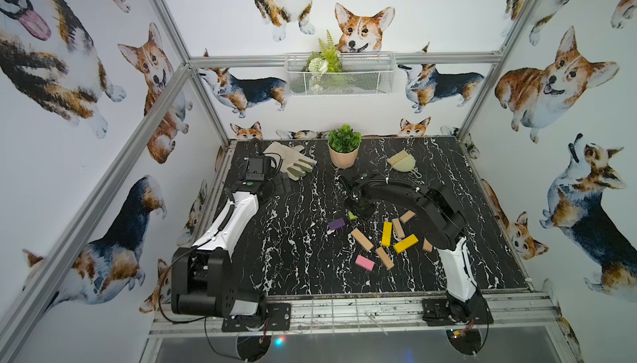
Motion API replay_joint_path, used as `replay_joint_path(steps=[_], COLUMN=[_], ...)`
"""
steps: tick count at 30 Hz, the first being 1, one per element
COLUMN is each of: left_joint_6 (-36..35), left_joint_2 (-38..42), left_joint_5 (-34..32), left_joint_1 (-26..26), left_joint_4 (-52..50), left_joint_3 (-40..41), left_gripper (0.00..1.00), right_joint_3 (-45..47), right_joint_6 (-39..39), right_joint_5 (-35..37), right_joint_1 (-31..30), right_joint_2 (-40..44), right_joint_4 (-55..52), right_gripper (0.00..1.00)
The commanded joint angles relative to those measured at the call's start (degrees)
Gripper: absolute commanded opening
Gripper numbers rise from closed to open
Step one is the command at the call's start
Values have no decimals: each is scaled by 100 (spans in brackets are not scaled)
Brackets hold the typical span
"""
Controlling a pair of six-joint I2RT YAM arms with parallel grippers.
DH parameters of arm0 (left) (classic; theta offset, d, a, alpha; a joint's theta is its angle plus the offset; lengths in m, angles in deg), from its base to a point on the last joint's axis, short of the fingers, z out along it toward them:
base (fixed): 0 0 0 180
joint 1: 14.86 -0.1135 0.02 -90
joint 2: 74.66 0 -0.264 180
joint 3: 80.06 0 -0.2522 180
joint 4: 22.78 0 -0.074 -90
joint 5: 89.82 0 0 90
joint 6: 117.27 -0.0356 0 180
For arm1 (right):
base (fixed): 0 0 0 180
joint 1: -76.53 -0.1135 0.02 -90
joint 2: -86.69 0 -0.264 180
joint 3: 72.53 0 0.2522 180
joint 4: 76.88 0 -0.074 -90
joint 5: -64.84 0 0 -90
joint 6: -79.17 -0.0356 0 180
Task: Assemble the letter k with building blocks
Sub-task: Pick up the building block from the center of the board, then place the building block at the center of the board.
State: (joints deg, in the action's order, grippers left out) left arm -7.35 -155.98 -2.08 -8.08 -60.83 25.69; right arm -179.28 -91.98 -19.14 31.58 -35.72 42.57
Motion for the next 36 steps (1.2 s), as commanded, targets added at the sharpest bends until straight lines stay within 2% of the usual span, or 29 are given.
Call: replay_joint_path(steps=[1,2,5,9,14,16,21,26,30,34,36], left_joint_6=[56,56,57,51,59,64,65,82,86,73,70], left_joint_2=[11,3,-14,2,2,11,20,-13,-16,-14,-24], left_joint_5=[-46,-50,-55,-94,-121,-143,-143,-112,-135,-176,-178], left_joint_1=[15,11,16,16,16,16,24,34,40,51,62], left_joint_4=[92,98,85,78,77,67,74,89,68,63,59], left_joint_3=[-16,-24,-42,-42,-42,-42,-35,-50,-51,-42,-42], left_gripper=[100,100,100,100,100,100,100,100,100,100,100], right_joint_3=[-147,-134,-51,-33,-228,-432,-1356,-1807,-3118,-4743,-5151], right_joint_6=[-866,-883,-943,-935,-698,-305,1360,2157,2796,3254,3317], right_joint_5=[-167,-178,-168,-89,24,57,502,399,167,359,326], right_joint_1=[21,12,16,15,18,15,-50,-99,-223,-412,-453], right_joint_2=[-65,-59,-26,10,-35,-110,-384,-474,-1237,-2151,-2417], right_joint_4=[-263,-278,-278,-395,-657,-758,-1367,-1317,-1780,-2562,-2704], right_gripper=[65,64,48,35,31,29,25,24,23,23,23])
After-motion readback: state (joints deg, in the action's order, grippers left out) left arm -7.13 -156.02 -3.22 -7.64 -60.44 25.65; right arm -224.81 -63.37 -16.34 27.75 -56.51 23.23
